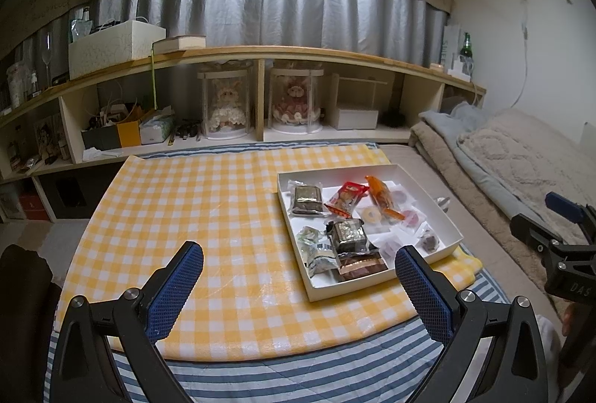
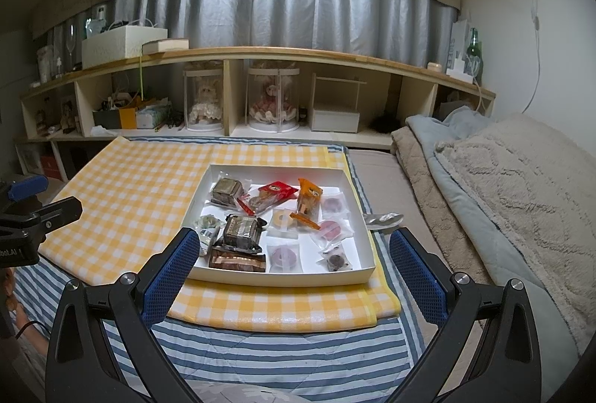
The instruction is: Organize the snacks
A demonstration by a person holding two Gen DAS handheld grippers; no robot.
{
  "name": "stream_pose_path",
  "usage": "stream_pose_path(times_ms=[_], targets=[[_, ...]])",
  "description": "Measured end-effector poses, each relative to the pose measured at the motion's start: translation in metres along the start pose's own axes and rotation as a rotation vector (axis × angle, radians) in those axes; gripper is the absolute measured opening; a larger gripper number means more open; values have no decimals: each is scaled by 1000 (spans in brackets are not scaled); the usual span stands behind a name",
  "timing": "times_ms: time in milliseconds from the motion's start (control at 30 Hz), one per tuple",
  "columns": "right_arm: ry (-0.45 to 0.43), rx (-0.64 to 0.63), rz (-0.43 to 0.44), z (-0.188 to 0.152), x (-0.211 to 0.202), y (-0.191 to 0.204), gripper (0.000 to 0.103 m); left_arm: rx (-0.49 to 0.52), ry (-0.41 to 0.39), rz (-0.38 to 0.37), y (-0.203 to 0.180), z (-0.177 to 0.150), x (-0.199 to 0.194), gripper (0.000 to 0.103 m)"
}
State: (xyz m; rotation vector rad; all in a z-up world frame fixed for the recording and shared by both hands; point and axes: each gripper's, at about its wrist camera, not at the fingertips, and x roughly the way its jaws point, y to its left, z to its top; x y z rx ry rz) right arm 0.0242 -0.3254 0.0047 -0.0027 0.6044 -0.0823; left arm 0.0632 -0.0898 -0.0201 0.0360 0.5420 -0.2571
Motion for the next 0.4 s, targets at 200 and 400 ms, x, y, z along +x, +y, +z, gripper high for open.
stream_pose_path(times_ms=[200,400], targets=[[-1,0,0,0,0,0,103,-2,-7,6,-3,0,-3,103],[-1,1,2,1,1,-2,103,-3,-8,9,-6,-1,-6,103]])
